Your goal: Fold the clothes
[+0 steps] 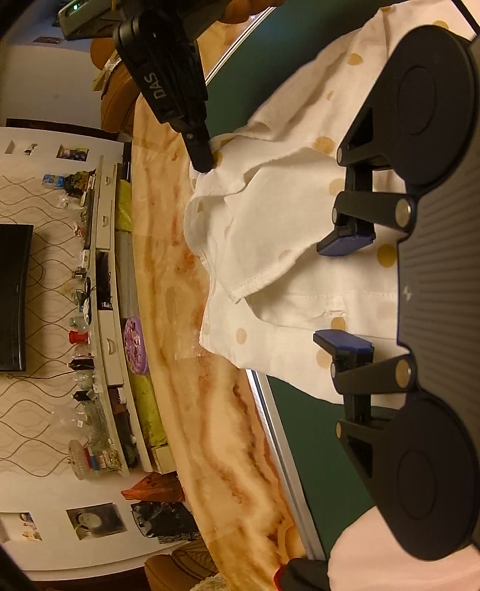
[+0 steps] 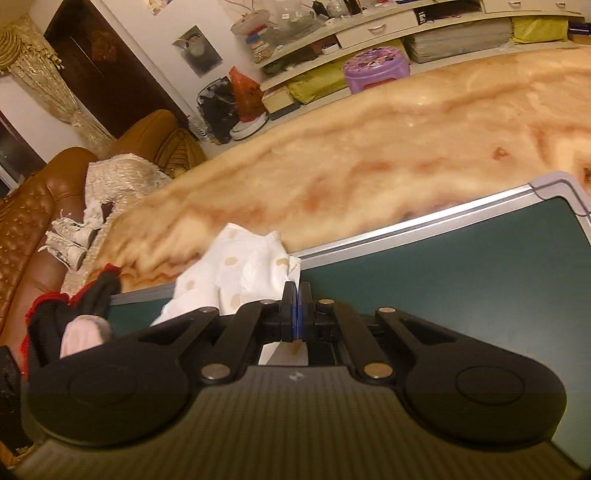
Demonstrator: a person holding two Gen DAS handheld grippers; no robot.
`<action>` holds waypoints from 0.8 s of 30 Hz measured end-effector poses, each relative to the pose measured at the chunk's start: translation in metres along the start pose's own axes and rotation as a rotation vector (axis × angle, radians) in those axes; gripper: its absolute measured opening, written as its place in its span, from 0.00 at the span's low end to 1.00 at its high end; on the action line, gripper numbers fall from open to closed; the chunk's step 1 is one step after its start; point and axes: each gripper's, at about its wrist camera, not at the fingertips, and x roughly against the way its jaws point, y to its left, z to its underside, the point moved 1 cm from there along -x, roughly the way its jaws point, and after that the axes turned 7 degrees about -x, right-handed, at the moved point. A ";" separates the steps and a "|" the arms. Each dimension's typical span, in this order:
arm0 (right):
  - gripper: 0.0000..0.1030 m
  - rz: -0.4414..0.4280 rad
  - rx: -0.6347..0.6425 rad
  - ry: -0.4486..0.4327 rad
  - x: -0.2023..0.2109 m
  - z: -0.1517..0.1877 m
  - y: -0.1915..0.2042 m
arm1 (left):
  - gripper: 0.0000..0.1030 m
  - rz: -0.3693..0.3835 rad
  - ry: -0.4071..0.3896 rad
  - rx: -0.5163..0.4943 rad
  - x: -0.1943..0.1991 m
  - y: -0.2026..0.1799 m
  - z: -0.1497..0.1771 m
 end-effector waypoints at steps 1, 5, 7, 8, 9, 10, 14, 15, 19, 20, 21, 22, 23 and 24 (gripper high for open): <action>0.02 0.011 0.005 -0.001 -0.002 0.001 -0.001 | 0.48 0.001 0.000 0.000 0.000 0.000 0.000; 0.03 0.064 0.017 -0.016 -0.005 0.000 -0.007 | 0.48 0.002 0.004 -0.003 0.002 -0.001 0.000; 0.09 0.130 0.028 -0.038 -0.003 -0.001 -0.011 | 0.48 0.003 0.003 -0.003 0.002 0.000 0.000; 0.12 0.154 0.025 -0.058 0.000 -0.002 -0.014 | 0.48 0.003 0.003 -0.003 0.002 0.000 0.000; 0.13 0.164 0.017 -0.072 0.003 -0.003 -0.019 | 0.48 0.004 0.003 -0.005 0.003 0.000 0.000; 0.14 0.161 0.006 -0.073 0.007 -0.003 -0.024 | 0.49 0.005 0.003 -0.006 0.003 0.000 0.001; 0.33 0.136 0.016 -0.065 0.022 0.005 -0.036 | 0.49 0.008 0.007 -0.004 0.003 0.002 0.000; 0.36 0.127 0.027 -0.056 0.025 0.009 -0.037 | 0.49 0.007 0.008 -0.005 0.003 0.002 0.000; 0.45 0.135 0.107 -0.002 0.040 0.030 -0.037 | 0.49 0.006 0.015 -0.005 0.003 0.003 -0.001; 0.45 0.138 0.115 0.006 0.042 0.034 -0.038 | 0.49 0.005 0.016 -0.005 0.003 0.003 -0.001; 0.45 0.125 0.120 0.018 0.043 0.036 -0.038 | 0.49 0.004 0.017 -0.007 0.003 0.002 -0.001; 0.45 0.110 0.125 0.029 0.043 0.039 -0.038 | 0.49 0.002 0.018 -0.009 0.003 0.002 -0.001; 0.45 0.096 0.130 0.041 0.044 0.042 -0.038 | 0.49 0.000 0.019 -0.012 0.003 0.001 -0.001; 0.44 0.088 0.125 0.042 0.046 0.042 -0.037 | 0.49 -0.002 0.020 -0.014 0.003 0.001 -0.002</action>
